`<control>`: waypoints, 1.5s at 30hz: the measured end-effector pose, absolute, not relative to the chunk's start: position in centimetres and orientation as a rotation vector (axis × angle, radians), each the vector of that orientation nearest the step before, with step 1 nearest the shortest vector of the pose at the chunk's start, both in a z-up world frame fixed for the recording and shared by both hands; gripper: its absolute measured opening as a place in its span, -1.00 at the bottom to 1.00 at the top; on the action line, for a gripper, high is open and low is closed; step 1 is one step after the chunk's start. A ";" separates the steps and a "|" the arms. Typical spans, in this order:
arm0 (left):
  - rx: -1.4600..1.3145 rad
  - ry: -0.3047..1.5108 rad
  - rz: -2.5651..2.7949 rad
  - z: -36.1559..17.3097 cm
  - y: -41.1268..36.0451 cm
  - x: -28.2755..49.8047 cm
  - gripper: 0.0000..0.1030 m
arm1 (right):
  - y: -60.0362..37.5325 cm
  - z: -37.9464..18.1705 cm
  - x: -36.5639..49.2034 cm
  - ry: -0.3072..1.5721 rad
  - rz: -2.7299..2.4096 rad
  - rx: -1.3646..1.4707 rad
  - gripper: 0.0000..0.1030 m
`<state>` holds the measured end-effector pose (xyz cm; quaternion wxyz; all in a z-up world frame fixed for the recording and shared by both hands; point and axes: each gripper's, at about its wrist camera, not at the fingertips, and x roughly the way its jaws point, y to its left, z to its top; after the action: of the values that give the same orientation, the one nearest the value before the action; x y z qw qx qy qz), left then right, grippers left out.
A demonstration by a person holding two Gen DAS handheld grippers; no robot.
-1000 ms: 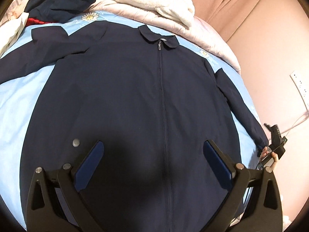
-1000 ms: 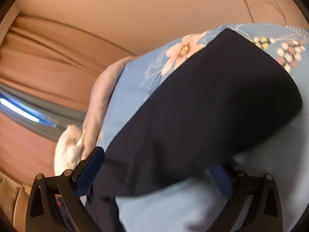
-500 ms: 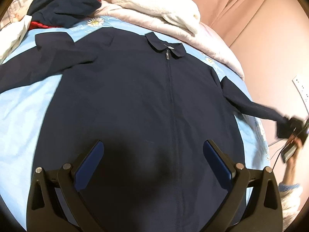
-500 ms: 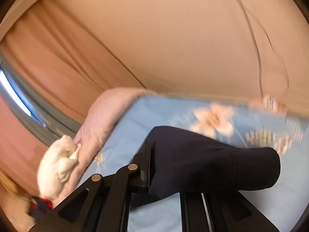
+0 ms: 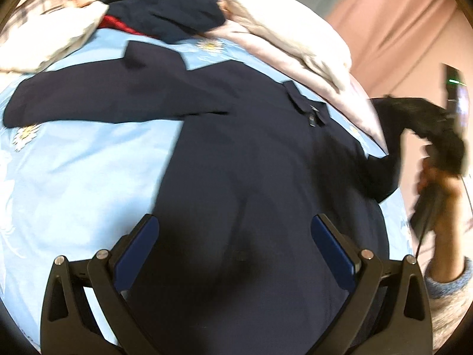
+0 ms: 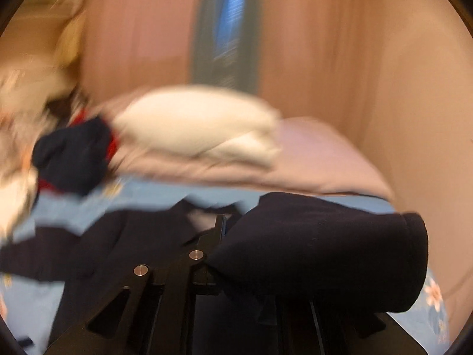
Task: Fold large clothes
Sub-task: 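Carry the held sleeve across the jacket body and release it, then grasp the other sleeve with the left gripper and fold it across the body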
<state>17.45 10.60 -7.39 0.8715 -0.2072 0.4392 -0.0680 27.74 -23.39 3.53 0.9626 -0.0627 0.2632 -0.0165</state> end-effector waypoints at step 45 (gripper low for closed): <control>-0.744 0.983 -0.397 -11.8 4.7 33.9 0.88 | -45.5 -13.8 27.5 0.799 0.186 0.790 0.11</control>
<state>33.88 4.75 -11.79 0.7976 -0.3466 0.4577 -0.1850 27.52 -45.47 -13.81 0.8421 0.3740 0.3784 0.0879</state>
